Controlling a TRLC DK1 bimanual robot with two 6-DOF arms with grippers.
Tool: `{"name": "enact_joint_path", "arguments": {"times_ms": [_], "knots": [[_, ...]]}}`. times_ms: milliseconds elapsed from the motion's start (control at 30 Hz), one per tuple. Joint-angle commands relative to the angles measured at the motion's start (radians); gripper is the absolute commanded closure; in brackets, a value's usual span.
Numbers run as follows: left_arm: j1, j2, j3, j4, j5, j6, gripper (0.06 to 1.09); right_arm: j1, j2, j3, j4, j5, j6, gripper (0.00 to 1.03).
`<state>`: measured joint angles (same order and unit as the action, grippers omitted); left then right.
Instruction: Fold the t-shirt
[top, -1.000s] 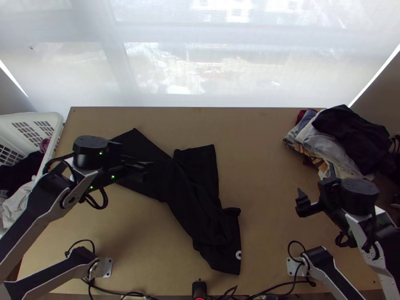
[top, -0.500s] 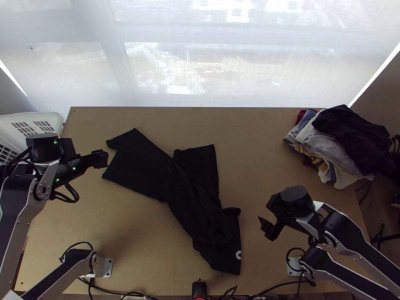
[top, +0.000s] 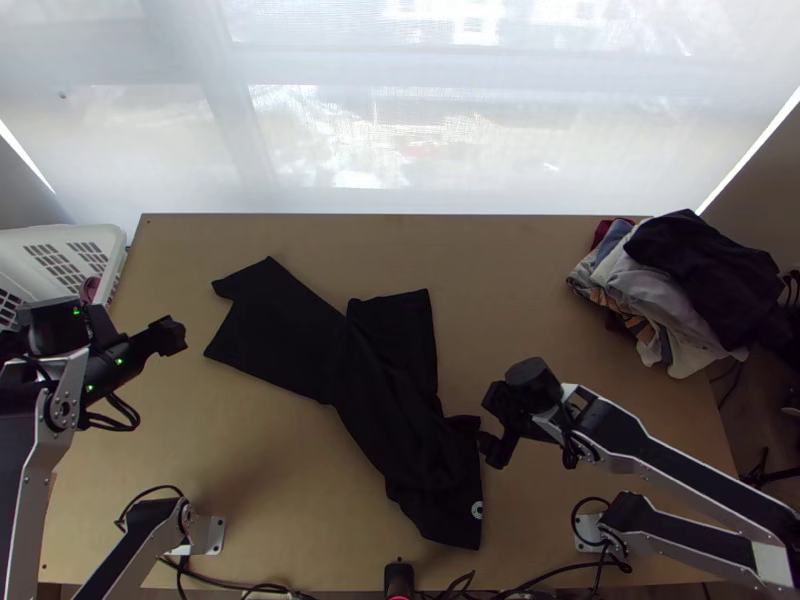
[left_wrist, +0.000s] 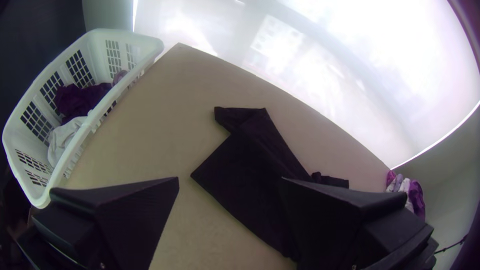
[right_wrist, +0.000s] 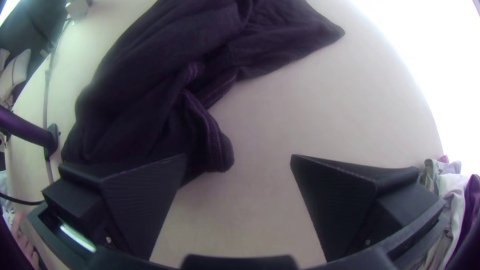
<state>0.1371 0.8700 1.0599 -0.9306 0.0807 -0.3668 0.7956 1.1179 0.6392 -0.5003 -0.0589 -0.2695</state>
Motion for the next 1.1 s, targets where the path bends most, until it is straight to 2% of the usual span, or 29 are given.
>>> {"name": "enact_joint_path", "arguments": {"times_ms": [0, 100, 167, 267, 367, 467, 867, 1067], "knots": [[0.012, -0.005, -0.017, 0.012, 0.001, -0.043, 0.11, -0.004, 0.131, -0.019, 0.121, -0.028, 0.009, 0.12], [0.007, 0.004, -0.017, 0.013, 0.001, -0.044, 0.11, -0.004, 0.188, -0.009, 0.154, -0.041, 0.007, 0.2], [0.004, 0.007, -0.021, 0.015, -0.001, -0.043, 0.11, -0.004, 0.229, 0.002, 0.174, -0.05, 0.006, 0.32], [-0.002, 0.012, -0.029, 0.015, -0.001, -0.037, 0.11, -0.004, 0.278, 0.037, 0.174, -0.075, 0.003, 0.69], [-0.014, 0.017, -0.037, 0.019, -0.001, -0.032, 0.11, -0.004, 0.28, 0.074, 0.174, -0.076, 0.001, 0.99], [-0.034, 0.023, -0.048, 0.038, -0.001, -0.023, 0.11, -0.018, 0.26, 0.125, 0.158, -0.076, -0.005, 1.0], [-0.14, 0.116, -0.044, 0.124, -0.009, -0.014, 0.11, -0.124, 0.175, 0.476, -0.075, -0.073, -0.043, 1.0], [-0.214, 0.153, -0.04, 0.134, -0.027, 0.012, 0.11, -0.151, 0.157, 0.62, -0.146, -0.045, -0.08, 1.0]]}}
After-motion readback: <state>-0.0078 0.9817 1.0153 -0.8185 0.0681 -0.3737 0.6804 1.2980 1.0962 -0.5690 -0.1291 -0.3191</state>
